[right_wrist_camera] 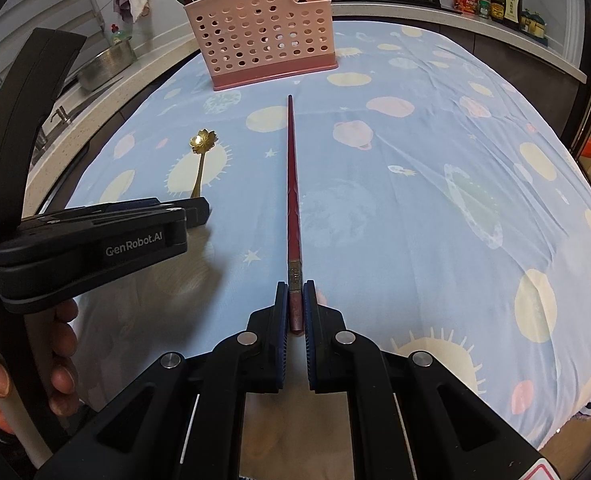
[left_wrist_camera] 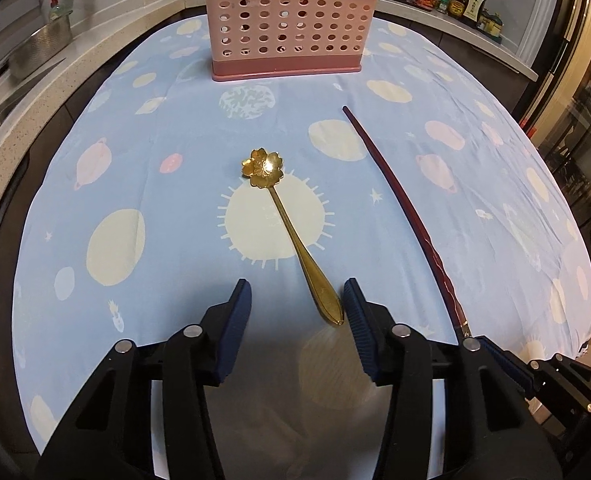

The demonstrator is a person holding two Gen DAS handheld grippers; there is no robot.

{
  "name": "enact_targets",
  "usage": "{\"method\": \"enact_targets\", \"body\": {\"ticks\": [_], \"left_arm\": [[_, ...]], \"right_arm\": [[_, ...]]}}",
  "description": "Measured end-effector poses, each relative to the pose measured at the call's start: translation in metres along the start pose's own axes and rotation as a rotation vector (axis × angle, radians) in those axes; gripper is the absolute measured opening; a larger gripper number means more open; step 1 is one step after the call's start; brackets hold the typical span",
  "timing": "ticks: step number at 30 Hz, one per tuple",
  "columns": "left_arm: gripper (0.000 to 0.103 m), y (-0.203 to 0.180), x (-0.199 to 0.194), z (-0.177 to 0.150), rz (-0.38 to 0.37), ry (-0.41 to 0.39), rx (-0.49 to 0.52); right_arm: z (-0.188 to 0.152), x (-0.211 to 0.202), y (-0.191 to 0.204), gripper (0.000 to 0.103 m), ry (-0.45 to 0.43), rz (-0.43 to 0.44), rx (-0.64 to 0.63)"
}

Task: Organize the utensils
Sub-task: 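Grasp the dark red chopstick with the right tool while the left tool grasps the gold spoon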

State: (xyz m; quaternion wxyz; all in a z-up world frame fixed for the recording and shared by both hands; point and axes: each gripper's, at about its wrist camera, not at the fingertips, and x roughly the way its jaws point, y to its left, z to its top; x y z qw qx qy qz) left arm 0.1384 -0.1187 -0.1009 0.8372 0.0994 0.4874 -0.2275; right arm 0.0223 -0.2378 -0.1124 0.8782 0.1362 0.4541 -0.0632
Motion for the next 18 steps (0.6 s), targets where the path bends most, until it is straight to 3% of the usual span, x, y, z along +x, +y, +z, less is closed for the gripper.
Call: {"method": "enact_targets", "body": {"ticks": [5, 18], "left_arm": [[0.011, 0.011, -0.004, -0.004, -0.013, -0.003, -0.015], [0.010, 0.018, -0.033, -0.014, -0.002, -0.037, -0.023]], "right_arm": [[0.000, 0.000, 0.000, 0.007, 0.001, 0.002, -0.001], [0.000, -0.013, 0.007, 0.007, -0.024, 0.014, -0.004]]}}
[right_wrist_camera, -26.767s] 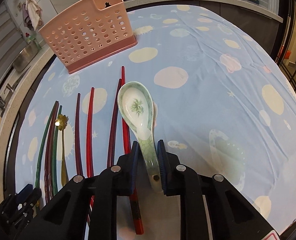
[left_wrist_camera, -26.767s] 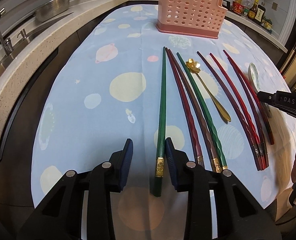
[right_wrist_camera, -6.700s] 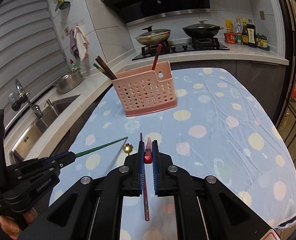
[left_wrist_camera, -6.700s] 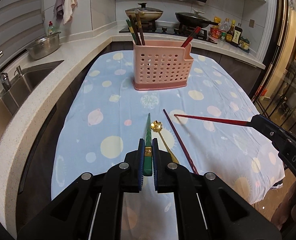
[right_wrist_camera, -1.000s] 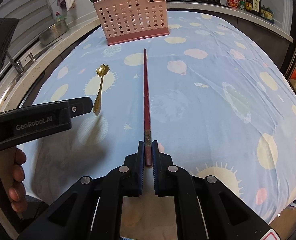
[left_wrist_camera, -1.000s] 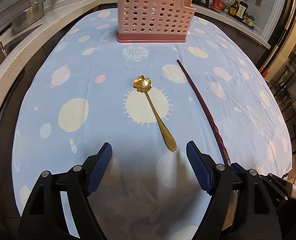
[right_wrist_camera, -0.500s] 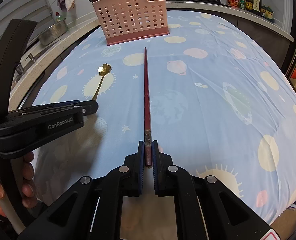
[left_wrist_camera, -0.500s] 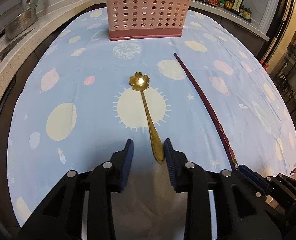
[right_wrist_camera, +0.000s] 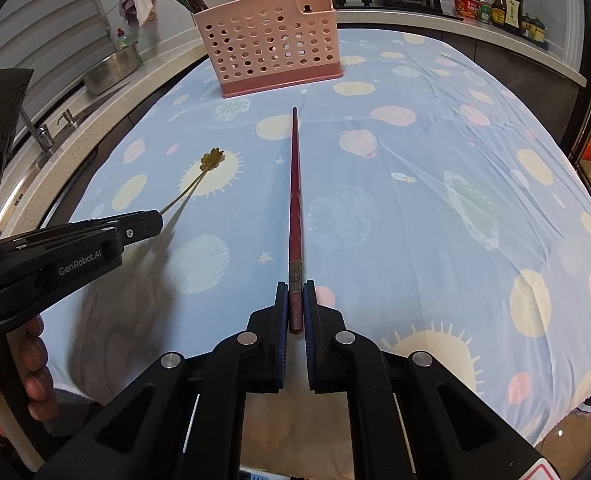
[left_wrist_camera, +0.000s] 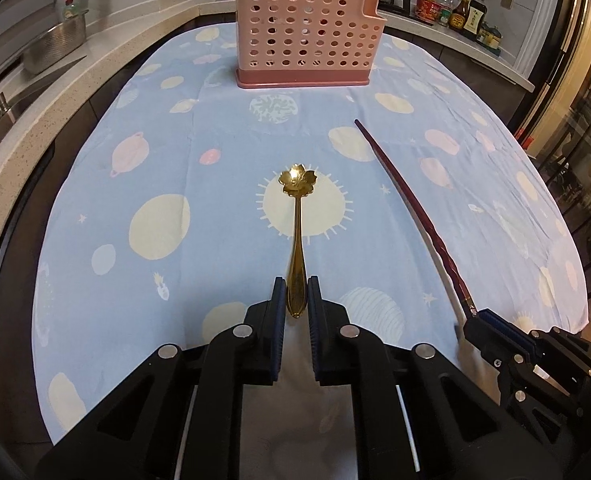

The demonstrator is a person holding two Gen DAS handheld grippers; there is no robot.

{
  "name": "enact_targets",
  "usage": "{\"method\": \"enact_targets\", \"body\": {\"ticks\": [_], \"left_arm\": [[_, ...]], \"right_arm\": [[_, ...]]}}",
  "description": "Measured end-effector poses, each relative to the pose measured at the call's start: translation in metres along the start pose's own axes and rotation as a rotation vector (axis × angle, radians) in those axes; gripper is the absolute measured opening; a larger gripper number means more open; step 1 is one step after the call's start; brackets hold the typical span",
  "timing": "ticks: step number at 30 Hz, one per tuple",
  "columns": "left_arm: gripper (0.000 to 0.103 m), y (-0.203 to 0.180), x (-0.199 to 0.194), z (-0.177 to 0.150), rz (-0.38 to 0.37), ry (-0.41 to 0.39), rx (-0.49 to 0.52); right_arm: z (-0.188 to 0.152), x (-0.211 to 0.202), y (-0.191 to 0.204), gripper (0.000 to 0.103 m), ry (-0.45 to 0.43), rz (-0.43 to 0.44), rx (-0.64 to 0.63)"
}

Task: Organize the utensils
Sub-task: 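Grasp the dark red chopstick with the right tool while the left tool grasps the gold spoon, then lift the spoon and chopstick and carry them above the pink holder with both tools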

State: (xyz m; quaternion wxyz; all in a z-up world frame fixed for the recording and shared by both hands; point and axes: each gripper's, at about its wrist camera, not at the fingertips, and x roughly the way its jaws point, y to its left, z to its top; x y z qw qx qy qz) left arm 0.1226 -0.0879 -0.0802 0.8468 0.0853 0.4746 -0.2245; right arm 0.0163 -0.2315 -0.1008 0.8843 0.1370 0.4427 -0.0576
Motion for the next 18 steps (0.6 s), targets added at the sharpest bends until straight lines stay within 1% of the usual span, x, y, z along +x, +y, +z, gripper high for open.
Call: {"method": "enact_targets", "body": {"ticks": [5, 13, 15, 16, 18], "left_arm": [[0.010, 0.002, -0.022, 0.002, 0.001, -0.034, -0.004], [0.009, 0.002, -0.054, 0.015, -0.009, -0.095, -0.015], [0.006, 0.003, -0.063, 0.021, -0.015, -0.114, -0.019], [0.001, 0.003, -0.066, 0.023, -0.019, -0.122, -0.021], [0.001, 0.003, -0.071, 0.028, -0.022, -0.133, -0.023]], "right_arm": [[0.007, -0.017, 0.002, 0.007, -0.040, 0.018, 0.008], [0.031, -0.054, 0.002, 0.007, -0.152, 0.043, 0.025], [0.038, -0.062, 0.003, 0.007, -0.178, 0.052, 0.029], [0.041, -0.066, 0.003, 0.007, -0.190, 0.057, 0.031], [0.048, -0.073, 0.003, 0.007, -0.212, 0.068, 0.037]]}}
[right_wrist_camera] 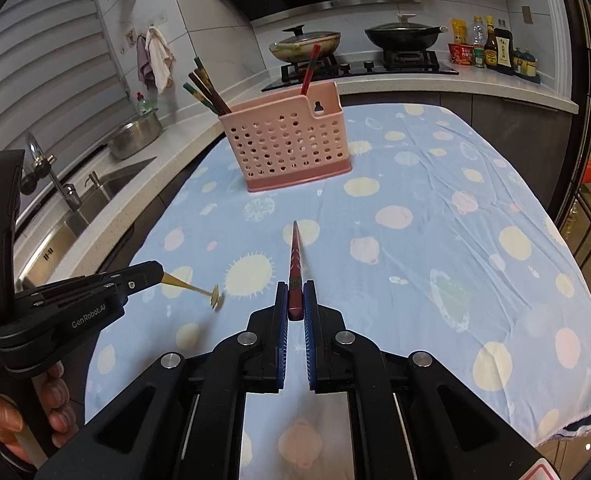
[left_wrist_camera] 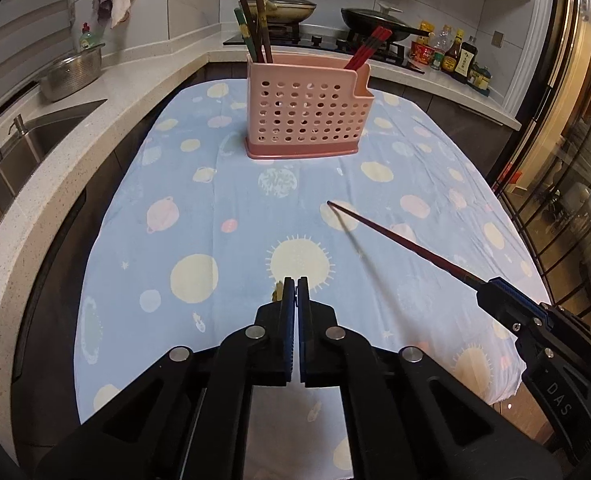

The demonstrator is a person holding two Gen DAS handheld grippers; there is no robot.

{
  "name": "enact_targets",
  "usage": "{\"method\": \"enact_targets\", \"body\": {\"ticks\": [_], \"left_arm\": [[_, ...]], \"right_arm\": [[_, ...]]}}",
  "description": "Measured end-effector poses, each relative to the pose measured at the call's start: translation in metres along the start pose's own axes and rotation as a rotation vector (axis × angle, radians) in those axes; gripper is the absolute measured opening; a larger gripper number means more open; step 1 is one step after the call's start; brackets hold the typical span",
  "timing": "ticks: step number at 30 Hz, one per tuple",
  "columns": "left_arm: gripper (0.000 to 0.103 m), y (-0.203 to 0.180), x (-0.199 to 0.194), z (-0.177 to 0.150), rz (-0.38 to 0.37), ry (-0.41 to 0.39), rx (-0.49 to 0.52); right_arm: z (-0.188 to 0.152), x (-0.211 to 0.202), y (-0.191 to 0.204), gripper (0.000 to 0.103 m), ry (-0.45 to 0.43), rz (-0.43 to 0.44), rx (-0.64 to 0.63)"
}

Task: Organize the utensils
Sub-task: 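Lift the spoon and chopstick and carry them above the pink holder with both tools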

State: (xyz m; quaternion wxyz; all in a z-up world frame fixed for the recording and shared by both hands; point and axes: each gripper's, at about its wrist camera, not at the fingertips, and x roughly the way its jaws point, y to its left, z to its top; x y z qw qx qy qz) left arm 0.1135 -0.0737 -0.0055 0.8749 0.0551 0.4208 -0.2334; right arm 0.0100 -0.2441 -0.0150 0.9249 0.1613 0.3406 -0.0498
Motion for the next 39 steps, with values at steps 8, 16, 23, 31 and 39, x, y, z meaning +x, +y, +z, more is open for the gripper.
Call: {"method": "enact_targets", "body": {"ticks": [8, 16, 23, 31, 39], "left_arm": [[0.001, 0.011, -0.009, 0.011, -0.001, -0.024, -0.018], [0.001, 0.022, -0.026, 0.026, -0.003, -0.056, -0.040], [0.001, 0.014, -0.039, 0.049, -0.024, -0.097, -0.011], [0.001, 0.007, -0.049, 0.097, -0.062, -0.162, 0.018], [0.001, -0.006, -0.058, 0.160, -0.075, -0.261, 0.055]], "right_arm": [[0.021, -0.014, 0.003, 0.007, -0.064, 0.032, 0.008], [0.042, -0.030, 0.006, 0.007, -0.112, 0.053, 0.012], [0.079, -0.039, 0.007, 0.007, -0.182, 0.064, 0.011], [0.132, -0.043, 0.011, 0.007, -0.286, 0.064, -0.011], [0.188, -0.039, 0.018, 0.007, -0.396, 0.049, -0.040]]}}
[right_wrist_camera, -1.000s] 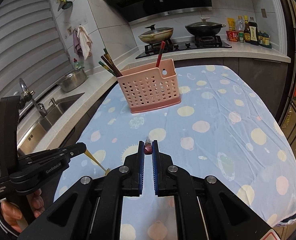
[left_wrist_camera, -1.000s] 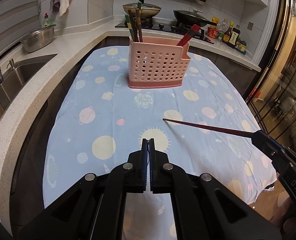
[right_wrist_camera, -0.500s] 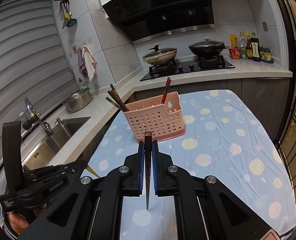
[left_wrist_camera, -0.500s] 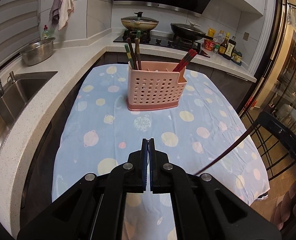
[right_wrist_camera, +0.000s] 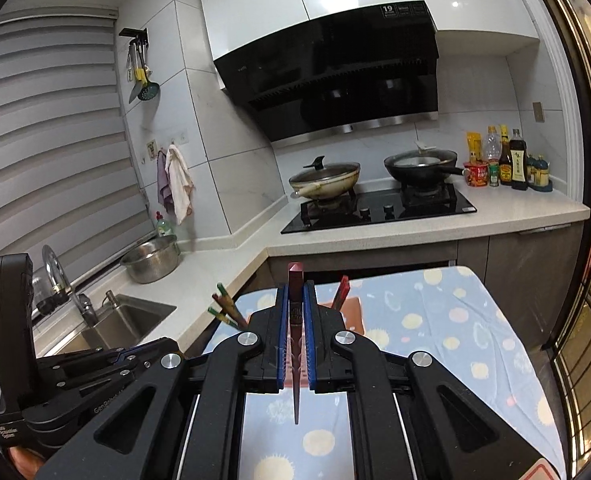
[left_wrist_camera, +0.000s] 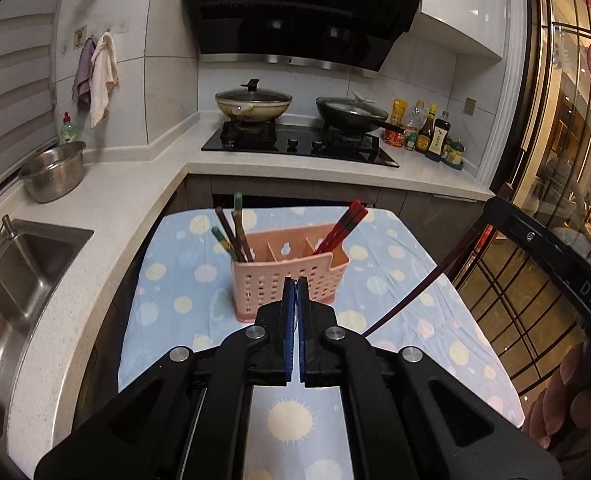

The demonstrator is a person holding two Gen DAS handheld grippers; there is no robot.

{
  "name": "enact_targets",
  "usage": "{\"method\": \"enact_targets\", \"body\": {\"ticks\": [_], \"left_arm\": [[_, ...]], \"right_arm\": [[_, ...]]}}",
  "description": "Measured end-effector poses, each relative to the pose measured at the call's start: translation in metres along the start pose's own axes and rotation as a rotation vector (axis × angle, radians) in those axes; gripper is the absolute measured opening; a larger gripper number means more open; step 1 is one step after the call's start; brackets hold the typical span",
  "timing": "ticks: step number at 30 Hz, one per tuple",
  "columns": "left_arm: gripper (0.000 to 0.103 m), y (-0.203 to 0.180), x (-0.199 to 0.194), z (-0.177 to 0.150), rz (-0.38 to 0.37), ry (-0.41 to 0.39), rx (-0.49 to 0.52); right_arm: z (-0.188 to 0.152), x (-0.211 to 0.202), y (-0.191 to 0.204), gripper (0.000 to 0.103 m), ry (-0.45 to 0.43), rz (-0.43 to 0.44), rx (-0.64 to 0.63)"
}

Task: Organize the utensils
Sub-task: 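Lift the spoon and chopstick and carry them above the pink holder with both tools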

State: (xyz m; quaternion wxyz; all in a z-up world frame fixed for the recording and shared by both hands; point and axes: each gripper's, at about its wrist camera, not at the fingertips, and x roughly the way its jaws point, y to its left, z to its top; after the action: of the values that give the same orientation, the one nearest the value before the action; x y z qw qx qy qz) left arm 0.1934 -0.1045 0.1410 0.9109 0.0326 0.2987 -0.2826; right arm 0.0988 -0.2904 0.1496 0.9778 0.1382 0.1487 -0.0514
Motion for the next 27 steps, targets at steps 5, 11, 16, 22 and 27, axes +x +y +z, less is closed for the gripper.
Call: {"method": "enact_targets", "body": {"ticks": [5, 11, 16, 22, 27], "left_arm": [[0.001, 0.001, 0.012, 0.039, -0.019, -0.049, -0.002], [0.001, 0.006, 0.034, 0.073, -0.037, -0.086, -0.011], [0.001, 0.017, 0.060, 0.089, -0.065, -0.074, -0.043], [0.001, 0.026, 0.090, 0.090, -0.051, -0.035, -0.059], [0.001, 0.034, 0.112, 0.085, -0.038, 0.003, -0.074]], "right_arm": [[0.035, 0.018, 0.001, 0.007, -0.077, -0.003, 0.000], [0.070, 0.051, 0.002, 0.007, -0.137, -0.001, 0.009], [0.081, 0.085, 0.005, 0.007, -0.143, -0.014, -0.002], [0.079, 0.126, 0.002, 0.007, -0.097, -0.033, -0.003], [0.066, 0.153, -0.005, 0.007, -0.038, -0.036, 0.013]]}}
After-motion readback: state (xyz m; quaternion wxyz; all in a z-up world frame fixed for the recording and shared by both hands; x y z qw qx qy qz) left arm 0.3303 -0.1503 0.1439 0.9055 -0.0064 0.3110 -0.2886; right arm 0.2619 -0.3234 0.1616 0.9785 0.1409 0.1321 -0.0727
